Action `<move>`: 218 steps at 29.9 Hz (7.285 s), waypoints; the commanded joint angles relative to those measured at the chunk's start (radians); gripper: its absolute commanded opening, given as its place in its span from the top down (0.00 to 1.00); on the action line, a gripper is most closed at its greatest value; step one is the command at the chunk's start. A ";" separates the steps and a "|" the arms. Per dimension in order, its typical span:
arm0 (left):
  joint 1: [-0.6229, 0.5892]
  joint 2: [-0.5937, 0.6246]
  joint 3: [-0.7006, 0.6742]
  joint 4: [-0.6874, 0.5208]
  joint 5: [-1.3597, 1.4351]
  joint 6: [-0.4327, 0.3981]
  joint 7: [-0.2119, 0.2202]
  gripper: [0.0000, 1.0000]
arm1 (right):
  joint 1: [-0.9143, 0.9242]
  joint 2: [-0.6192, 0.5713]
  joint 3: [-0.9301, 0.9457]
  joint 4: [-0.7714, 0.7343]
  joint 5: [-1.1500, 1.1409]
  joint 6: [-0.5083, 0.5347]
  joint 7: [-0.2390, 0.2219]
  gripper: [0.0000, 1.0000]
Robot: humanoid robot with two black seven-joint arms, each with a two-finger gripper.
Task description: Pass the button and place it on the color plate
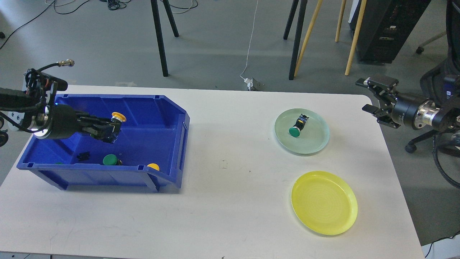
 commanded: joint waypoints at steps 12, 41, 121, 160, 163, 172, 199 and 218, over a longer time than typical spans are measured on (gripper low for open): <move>-0.285 -0.318 -0.020 0.073 0.000 -0.005 0.056 0.85 | 0.141 0.228 0.089 0.025 -0.005 -0.120 -0.013 0.02; -0.394 -0.565 -0.022 0.221 -0.121 -0.005 0.051 0.84 | 0.261 0.416 0.051 0.114 -0.160 -0.186 -0.005 0.02; -0.388 -0.574 -0.017 0.224 -0.136 -0.005 0.064 0.03 | 0.288 0.420 0.051 0.100 -0.145 -0.201 -0.005 0.75; -0.402 -0.533 -0.206 0.284 -0.161 -0.005 0.076 0.02 | -0.015 -0.488 -0.207 0.690 -0.160 0.001 -0.051 0.74; -0.408 -0.534 -0.212 0.287 -0.161 -0.005 0.076 0.02 | -0.066 -0.488 -0.208 0.684 -0.189 -0.003 -0.052 0.73; -0.408 -0.534 -0.227 0.288 -0.161 -0.005 0.076 0.02 | -0.146 -0.376 -0.213 0.603 -0.209 -0.040 -0.080 0.68; -0.396 -0.519 -0.269 0.306 -0.170 -0.005 0.076 0.01 | -0.061 -0.276 0.135 0.522 -0.169 -0.049 -0.077 0.02; -0.393 -0.557 -0.259 0.468 -0.667 0.117 0.137 0.01 | 0.216 0.299 0.344 -0.377 0.044 -0.157 -0.233 0.04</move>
